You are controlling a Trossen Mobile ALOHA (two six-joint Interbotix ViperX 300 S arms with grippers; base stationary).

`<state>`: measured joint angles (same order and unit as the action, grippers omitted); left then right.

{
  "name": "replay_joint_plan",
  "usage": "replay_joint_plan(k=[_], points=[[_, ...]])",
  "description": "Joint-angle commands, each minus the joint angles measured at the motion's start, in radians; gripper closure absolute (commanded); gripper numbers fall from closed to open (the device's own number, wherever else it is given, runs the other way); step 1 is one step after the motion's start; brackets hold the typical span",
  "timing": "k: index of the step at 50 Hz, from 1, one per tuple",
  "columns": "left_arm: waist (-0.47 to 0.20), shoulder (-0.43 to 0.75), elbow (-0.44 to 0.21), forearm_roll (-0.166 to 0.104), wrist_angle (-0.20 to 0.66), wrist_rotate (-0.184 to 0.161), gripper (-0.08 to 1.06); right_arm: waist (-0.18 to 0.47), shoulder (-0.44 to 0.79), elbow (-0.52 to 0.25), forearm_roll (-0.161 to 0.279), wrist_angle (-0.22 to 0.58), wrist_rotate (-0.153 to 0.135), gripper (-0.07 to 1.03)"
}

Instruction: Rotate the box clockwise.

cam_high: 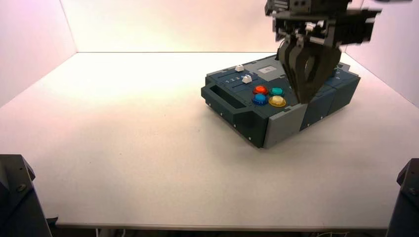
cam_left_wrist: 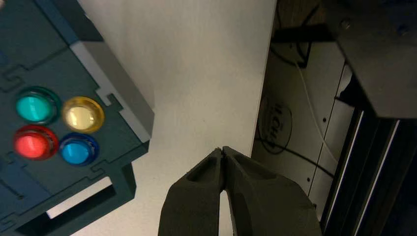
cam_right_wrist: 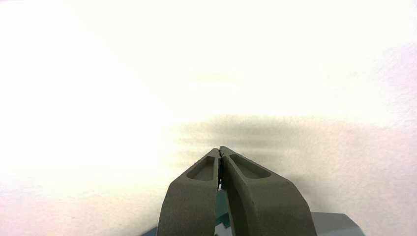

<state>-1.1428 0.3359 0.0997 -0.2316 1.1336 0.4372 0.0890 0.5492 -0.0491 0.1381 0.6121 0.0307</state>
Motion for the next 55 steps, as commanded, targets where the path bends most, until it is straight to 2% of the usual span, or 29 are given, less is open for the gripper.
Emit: replay_joint_plan(k=[1,24,33,43,55], points=[[-0.002,-0.009,-0.015,0.000,0.003,0.011,1.01,-0.018,-0.006,-0.031,0.011,0.000,-0.002,0.98],[-0.002,0.048,-0.057,0.000,0.017,0.028,1.01,-0.034,0.023,-0.055,0.015,0.008,-0.002,0.98],[-0.002,0.080,-0.071,0.000,0.029,0.040,1.01,-0.032,0.052,-0.095,0.017,0.057,-0.005,0.98],[0.000,0.112,-0.081,0.000,0.051,0.049,1.01,-0.031,0.060,-0.092,0.021,0.072,-0.008,0.98],[0.020,0.146,-0.094,0.018,0.054,0.054,1.01,-0.029,0.061,-0.081,0.023,0.074,-0.008,0.98]])
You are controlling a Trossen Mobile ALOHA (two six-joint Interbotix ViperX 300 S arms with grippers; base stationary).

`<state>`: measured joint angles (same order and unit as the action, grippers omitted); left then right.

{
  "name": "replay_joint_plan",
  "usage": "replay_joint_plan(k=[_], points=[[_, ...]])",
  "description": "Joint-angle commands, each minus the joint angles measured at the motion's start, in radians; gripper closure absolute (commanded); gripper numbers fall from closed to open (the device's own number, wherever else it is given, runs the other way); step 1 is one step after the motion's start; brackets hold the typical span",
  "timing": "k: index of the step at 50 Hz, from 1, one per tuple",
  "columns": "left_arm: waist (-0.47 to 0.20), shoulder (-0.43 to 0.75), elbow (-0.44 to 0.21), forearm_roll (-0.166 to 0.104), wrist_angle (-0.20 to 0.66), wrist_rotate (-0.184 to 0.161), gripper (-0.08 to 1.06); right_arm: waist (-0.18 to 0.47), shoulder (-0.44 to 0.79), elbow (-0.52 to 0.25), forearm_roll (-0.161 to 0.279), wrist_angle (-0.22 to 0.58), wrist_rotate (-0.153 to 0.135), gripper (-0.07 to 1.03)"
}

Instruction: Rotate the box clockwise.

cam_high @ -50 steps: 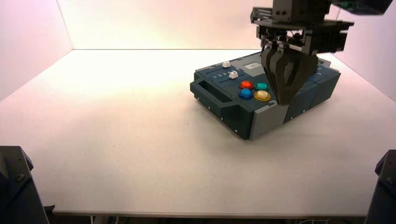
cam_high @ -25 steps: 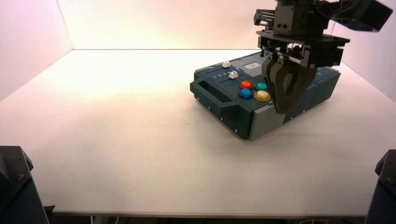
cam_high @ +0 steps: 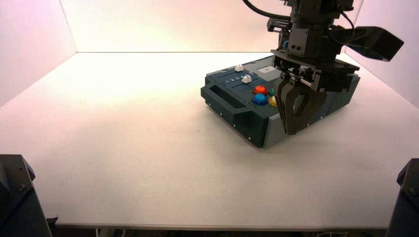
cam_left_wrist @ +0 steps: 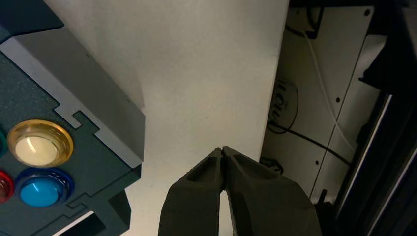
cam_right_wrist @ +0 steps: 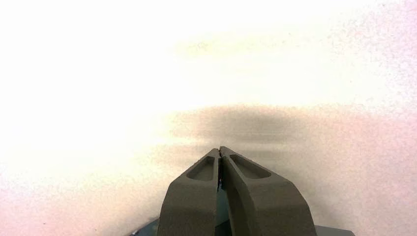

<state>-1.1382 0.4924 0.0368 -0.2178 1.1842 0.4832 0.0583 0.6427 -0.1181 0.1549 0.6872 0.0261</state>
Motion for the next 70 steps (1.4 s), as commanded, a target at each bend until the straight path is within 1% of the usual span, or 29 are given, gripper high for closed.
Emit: replay_joint_plan(k=[1,19,35,52,59,70], points=[[0.020,-0.008,-0.032,0.006,0.003,0.008,1.01,0.002,-0.032,-0.012,0.006,-0.002,-0.003,0.98],[0.052,0.034,-0.071,0.006,0.003,0.028,1.01,0.006,-0.031,-0.020,0.012,0.005,-0.003,0.98],[0.061,0.089,-0.112,0.006,0.025,0.057,1.01,0.006,-0.015,-0.026,0.014,0.008,-0.003,0.98],[0.095,0.114,-0.138,0.008,0.028,0.060,1.01,0.008,-0.005,-0.032,0.021,0.035,-0.003,0.98],[0.121,0.114,-0.149,0.008,0.026,0.066,1.01,0.006,-0.005,-0.032,0.021,0.052,-0.003,0.98],[0.152,0.123,-0.152,0.009,0.020,0.067,1.01,0.008,-0.006,-0.032,0.021,0.081,-0.011,0.98]])
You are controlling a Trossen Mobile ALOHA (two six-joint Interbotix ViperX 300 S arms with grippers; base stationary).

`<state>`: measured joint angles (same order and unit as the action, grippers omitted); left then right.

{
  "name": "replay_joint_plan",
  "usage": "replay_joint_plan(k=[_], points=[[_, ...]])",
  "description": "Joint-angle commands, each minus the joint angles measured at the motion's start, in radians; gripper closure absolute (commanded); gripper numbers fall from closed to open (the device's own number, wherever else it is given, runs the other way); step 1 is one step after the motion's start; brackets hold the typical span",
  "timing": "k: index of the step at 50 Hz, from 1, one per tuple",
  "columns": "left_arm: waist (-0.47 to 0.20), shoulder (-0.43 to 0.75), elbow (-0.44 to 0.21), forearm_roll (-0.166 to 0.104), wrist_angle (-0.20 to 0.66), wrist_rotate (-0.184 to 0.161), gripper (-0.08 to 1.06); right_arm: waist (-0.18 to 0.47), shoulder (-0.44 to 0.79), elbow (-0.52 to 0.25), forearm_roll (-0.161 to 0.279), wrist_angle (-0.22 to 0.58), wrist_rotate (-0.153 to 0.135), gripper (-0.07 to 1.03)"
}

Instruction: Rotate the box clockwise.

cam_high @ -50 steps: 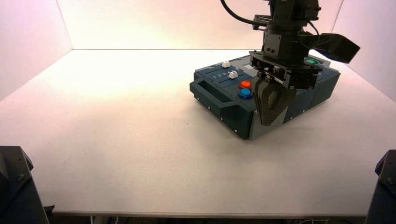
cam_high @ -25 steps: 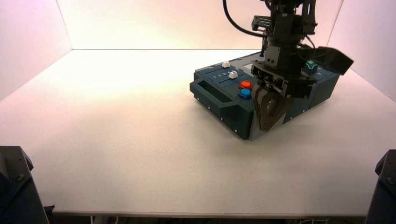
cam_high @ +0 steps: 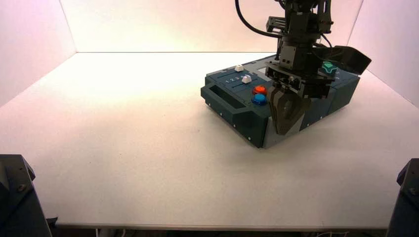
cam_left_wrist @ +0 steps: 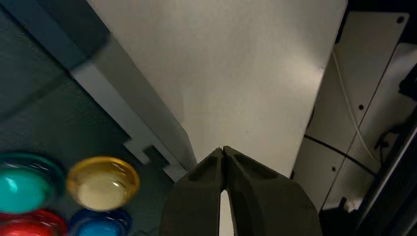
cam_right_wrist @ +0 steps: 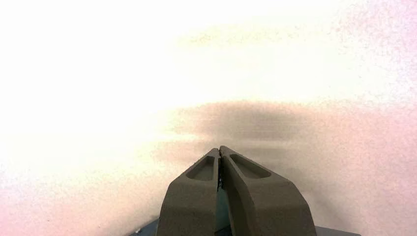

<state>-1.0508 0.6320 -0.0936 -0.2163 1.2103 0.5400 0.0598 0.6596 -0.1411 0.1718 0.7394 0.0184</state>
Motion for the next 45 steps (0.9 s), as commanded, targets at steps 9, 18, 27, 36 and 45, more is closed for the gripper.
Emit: replay_joint_plan(k=[9,18,27,36,45], points=[[0.084,-0.005,-0.021,0.009,-0.011,0.011,1.01,0.005,-0.020,-0.009,0.006,0.035,-0.005,0.98],[0.101,0.005,-0.012,0.020,-0.012,0.011,1.01,0.005,-0.012,-0.009,0.006,0.051,-0.005,0.98],[0.118,0.006,0.009,0.029,-0.028,0.012,1.01,0.005,-0.009,-0.009,0.005,0.060,-0.005,0.98],[0.149,0.005,0.038,0.032,-0.034,0.012,1.01,0.005,-0.009,-0.012,0.006,0.069,-0.006,0.98],[0.181,0.002,0.067,0.034,-0.044,0.012,1.01,0.003,-0.002,-0.025,0.005,0.089,-0.006,0.98]])
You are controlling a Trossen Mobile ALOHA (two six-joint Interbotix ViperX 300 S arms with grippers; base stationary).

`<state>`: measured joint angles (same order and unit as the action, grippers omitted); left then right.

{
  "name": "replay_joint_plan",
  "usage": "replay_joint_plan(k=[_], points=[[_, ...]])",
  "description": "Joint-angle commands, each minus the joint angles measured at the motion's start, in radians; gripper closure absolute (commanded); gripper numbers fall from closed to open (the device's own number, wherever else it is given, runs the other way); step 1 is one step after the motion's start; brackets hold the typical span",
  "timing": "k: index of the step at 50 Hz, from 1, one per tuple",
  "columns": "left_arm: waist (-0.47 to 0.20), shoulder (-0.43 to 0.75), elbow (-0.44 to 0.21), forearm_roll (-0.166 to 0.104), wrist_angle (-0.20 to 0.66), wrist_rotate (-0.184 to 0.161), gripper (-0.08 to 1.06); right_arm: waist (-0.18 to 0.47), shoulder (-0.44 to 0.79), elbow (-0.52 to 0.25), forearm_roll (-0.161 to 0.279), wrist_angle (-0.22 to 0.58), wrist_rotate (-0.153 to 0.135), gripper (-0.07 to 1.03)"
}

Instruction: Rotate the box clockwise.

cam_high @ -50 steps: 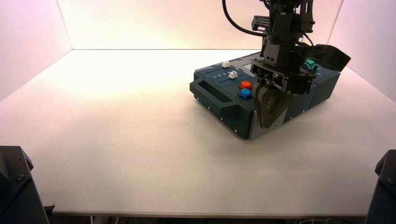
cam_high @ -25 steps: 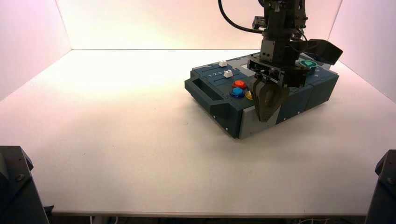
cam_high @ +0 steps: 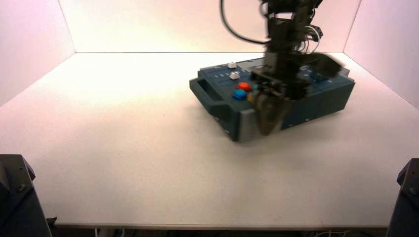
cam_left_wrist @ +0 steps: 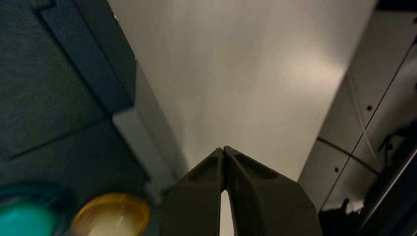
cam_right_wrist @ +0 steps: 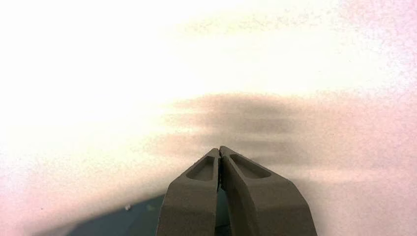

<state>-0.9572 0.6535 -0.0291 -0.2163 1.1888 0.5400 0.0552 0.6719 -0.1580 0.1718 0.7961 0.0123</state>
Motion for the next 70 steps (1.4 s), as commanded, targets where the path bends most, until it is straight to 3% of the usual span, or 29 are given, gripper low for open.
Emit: replay_joint_plan(k=[1,32,56,70], points=[[0.087,-0.020,0.003,0.034,-0.023,0.012,1.01,0.008,-0.012,-0.011,0.005,0.037,0.000,0.98],[0.120,-0.049,0.055,0.049,-0.054,0.009,1.01,0.009,-0.014,-0.015,0.005,0.132,-0.005,0.98],[0.219,-0.100,0.066,0.051,-0.077,0.005,1.01,0.018,-0.046,0.064,0.003,0.156,-0.011,0.98],[0.285,-0.101,0.066,0.071,-0.087,0.005,1.01,0.023,-0.075,0.115,0.000,0.156,-0.011,0.98]])
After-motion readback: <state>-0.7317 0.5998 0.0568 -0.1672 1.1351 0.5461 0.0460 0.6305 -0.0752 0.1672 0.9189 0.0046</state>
